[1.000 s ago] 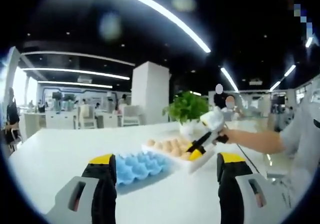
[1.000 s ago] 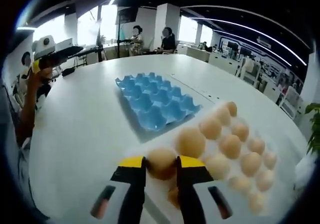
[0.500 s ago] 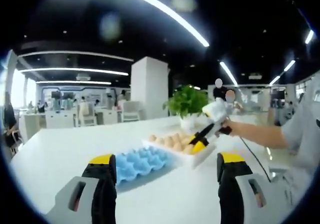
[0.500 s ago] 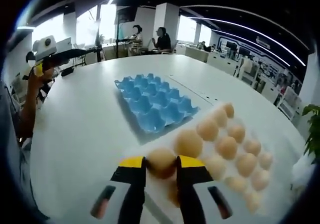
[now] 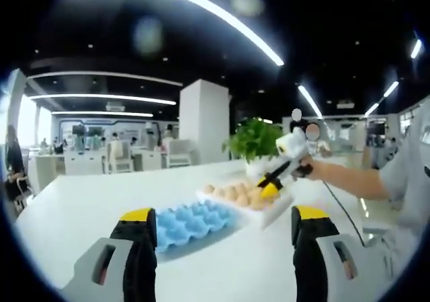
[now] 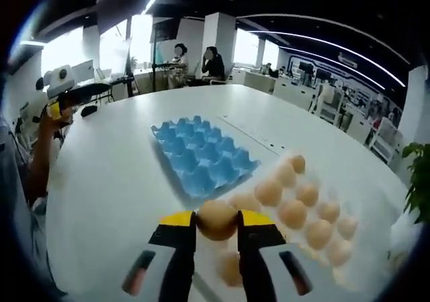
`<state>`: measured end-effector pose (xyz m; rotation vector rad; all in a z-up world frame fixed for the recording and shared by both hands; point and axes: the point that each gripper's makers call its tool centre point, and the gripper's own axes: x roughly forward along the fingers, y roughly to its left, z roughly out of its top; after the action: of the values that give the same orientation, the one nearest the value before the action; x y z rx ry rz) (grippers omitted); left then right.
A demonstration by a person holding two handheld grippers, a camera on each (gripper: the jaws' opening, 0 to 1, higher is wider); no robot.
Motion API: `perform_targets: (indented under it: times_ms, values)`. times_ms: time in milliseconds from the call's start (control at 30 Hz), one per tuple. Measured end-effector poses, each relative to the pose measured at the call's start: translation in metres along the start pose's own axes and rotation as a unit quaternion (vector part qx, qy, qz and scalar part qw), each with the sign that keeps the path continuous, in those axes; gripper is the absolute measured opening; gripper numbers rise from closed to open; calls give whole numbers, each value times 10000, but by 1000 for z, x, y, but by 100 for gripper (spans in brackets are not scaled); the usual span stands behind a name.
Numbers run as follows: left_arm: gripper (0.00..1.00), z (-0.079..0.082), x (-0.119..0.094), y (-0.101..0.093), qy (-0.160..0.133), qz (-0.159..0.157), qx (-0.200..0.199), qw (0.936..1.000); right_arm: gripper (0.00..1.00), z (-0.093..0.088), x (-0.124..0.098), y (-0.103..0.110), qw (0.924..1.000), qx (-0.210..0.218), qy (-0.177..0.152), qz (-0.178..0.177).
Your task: Pick up the eggs on the table and place them into the egg tray on the table
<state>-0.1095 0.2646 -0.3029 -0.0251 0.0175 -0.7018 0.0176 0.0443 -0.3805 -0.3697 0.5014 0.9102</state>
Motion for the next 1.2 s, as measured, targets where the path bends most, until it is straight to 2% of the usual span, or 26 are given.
perform_targets:
  times_ms: [200, 533, 667, 800, 1200]
  values:
    - [84, 2, -1, 0, -23, 1, 1, 10000, 25, 24, 12, 4, 9998, -43, -162, 86]
    - [84, 2, -6, 6, -40, 59, -34, 10000, 25, 55, 40, 5, 9992, -111, -298, 226]
    - [84, 3, -9, 10, -73, 108, -51, 9999, 25, 62, 49, 12, 9990, -118, -338, 278]
    - [84, 4, -11, 12, -81, 134, -58, 9999, 25, 65, 58, 7, 9988, -151, -330, 321]
    - [84, 5, -16, 17, -116, 199, -82, 9997, 25, 92, 95, 5, 9975, -60, -420, 566]
